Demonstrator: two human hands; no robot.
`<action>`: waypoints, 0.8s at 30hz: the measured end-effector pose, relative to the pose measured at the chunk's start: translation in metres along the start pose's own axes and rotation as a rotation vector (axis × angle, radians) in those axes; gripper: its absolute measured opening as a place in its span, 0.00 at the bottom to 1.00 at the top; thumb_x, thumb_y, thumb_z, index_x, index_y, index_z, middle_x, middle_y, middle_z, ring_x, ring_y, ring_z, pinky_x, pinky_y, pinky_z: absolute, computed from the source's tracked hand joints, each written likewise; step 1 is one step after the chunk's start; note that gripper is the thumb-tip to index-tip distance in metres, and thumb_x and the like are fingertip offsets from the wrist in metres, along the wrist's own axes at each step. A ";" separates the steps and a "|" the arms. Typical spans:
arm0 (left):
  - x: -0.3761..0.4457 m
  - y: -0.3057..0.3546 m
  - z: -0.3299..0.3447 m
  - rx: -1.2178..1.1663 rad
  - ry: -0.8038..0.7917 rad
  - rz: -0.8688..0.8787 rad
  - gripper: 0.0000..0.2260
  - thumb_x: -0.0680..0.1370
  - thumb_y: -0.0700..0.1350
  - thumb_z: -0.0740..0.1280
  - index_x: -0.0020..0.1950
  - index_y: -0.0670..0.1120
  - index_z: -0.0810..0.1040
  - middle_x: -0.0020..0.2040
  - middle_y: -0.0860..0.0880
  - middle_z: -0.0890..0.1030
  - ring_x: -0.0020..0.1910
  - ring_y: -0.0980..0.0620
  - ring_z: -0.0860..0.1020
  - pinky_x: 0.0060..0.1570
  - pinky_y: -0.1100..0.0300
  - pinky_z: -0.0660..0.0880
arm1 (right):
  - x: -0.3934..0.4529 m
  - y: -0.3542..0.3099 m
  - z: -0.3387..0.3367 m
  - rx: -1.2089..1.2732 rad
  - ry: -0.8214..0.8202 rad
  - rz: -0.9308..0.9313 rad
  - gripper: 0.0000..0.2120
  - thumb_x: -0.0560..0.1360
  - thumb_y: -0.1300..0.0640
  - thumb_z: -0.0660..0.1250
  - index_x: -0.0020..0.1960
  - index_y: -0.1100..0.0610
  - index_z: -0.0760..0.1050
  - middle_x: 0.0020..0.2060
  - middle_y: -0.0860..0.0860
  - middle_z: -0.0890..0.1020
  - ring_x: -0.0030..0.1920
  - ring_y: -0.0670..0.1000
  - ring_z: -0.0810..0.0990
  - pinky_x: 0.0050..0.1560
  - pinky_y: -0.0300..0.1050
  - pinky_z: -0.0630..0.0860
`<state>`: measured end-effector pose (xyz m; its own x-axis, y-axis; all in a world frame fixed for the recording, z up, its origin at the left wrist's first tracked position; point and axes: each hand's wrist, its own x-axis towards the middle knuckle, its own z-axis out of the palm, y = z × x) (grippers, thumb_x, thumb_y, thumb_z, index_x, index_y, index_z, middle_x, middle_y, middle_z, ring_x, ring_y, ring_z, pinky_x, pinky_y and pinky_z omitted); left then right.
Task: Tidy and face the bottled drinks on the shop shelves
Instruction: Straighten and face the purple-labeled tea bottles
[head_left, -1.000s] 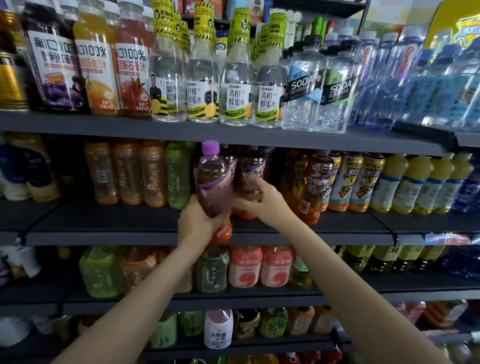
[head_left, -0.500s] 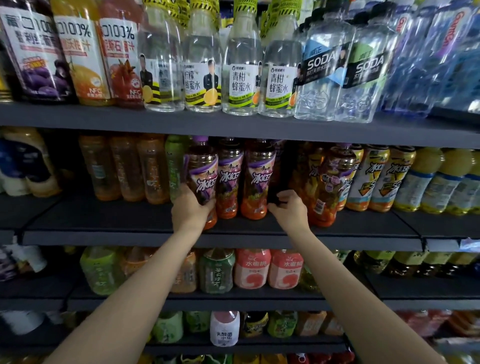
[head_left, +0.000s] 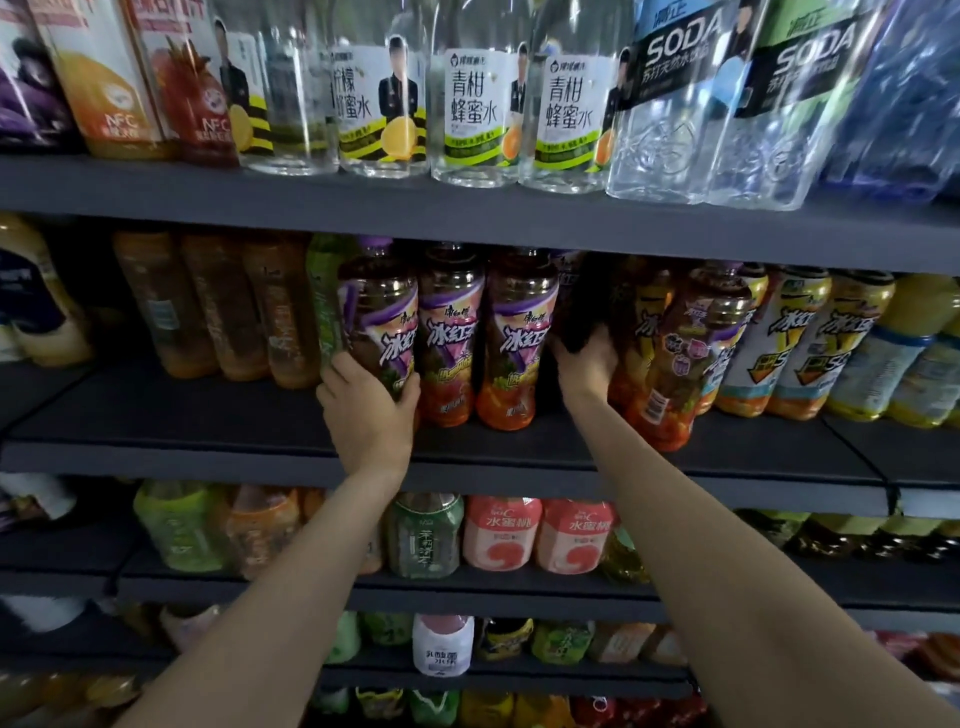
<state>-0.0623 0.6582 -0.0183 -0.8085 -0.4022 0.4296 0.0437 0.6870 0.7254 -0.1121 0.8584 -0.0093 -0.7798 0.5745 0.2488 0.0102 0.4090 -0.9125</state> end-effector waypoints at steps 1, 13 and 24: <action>0.000 -0.003 0.001 0.006 0.012 0.023 0.29 0.73 0.52 0.70 0.65 0.35 0.63 0.62 0.36 0.69 0.61 0.38 0.67 0.57 0.48 0.68 | 0.008 0.002 0.004 -0.009 -0.004 0.013 0.29 0.76 0.58 0.67 0.73 0.62 0.60 0.69 0.59 0.69 0.70 0.57 0.66 0.68 0.46 0.64; 0.002 -0.010 0.013 0.005 0.081 0.100 0.28 0.73 0.51 0.70 0.61 0.34 0.65 0.57 0.35 0.70 0.56 0.38 0.68 0.53 0.46 0.69 | 0.068 0.022 0.048 -0.247 -0.010 0.049 0.15 0.82 0.61 0.53 0.64 0.66 0.70 0.62 0.60 0.75 0.61 0.58 0.75 0.59 0.44 0.69; -0.001 -0.006 0.002 0.000 0.023 0.041 0.29 0.73 0.52 0.70 0.63 0.35 0.63 0.60 0.36 0.69 0.60 0.38 0.68 0.57 0.47 0.69 | -0.032 0.022 -0.002 -0.276 -0.011 -0.056 0.29 0.74 0.60 0.68 0.70 0.67 0.59 0.64 0.63 0.69 0.64 0.62 0.70 0.58 0.50 0.68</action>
<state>-0.0631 0.6559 -0.0241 -0.7922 -0.3876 0.4714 0.0765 0.7033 0.7068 -0.0862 0.8504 -0.0364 -0.7908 0.5382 0.2916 0.1356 0.6186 -0.7739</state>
